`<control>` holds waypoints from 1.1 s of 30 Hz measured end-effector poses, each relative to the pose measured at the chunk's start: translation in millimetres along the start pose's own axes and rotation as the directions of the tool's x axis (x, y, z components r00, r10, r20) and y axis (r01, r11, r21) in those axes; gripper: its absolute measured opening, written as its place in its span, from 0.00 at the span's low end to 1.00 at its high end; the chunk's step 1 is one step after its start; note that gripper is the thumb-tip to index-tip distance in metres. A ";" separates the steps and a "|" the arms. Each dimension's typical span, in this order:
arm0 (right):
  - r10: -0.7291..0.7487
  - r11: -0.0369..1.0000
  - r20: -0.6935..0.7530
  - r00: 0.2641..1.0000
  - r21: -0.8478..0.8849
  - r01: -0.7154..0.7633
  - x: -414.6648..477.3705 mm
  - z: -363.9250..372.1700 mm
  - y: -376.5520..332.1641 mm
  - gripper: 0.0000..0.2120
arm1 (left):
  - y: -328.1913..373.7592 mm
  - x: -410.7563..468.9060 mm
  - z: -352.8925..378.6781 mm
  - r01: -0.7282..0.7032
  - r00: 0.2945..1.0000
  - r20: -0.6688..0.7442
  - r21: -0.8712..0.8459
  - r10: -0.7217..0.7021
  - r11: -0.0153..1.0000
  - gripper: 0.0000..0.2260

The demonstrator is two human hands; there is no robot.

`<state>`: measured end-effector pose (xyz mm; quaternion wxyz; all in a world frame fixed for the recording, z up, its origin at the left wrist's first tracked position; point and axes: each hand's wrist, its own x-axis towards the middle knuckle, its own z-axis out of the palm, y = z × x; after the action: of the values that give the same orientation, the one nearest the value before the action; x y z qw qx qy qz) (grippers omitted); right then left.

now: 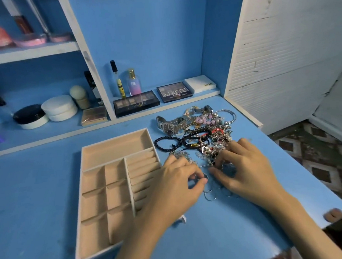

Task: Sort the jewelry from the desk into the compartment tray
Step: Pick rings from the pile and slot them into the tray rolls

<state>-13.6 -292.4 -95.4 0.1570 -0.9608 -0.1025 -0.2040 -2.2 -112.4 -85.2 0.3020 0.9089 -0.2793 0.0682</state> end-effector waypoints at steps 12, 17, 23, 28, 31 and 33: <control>0.265 0.669 0.087 0.960 0.701 -0.248 11.5 -20.0 -7.3 0.07 | 2.7 0.6 -4.2 0.028 0.999 0.022 -0.044 -0.027 0.999 0.04; 0.264 0.407 0.117 0.957 0.886 -0.221 33.2 -25.3 -25.4 0.04 | 1.4 -3.4 -44.0 0.134 0.980 -0.087 -0.368 -0.178 0.920 0.02; 0.043 0.624 0.097 0.994 0.775 -0.103 77.5 1.6 -71.8 0.03 | -58.4 -11.6 -79.4 0.236 0.895 -0.266 -0.399 -0.358 0.886 0.02; -0.164 0.800 0.068 0.984 0.592 0.093 86.6 31.3 -89.7 0.04 | -76.4 -14.7 -75.4 0.249 0.865 -0.319 -0.395 -0.387 0.884 0.04; -0.241 0.811 0.035 0.970 0.556 0.182 83.9 43.2 -94.1 0.07 | -79.5 -13.8 -74.6 0.247 0.864 -0.341 -0.354 -0.370 0.902 0.03; -0.257 0.800 0.004 0.966 0.562 0.211 85.1 47.4 -96.4 0.07 | -81.0 -13.5 -75.5 0.248 0.857 -0.358 -0.343 -0.370 0.906 0.04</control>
<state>54.6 -175.2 -75.4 0.3994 -0.8605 -0.2815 -0.1443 34.4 -8.2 -69.6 0.4889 0.8534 -0.0645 0.1689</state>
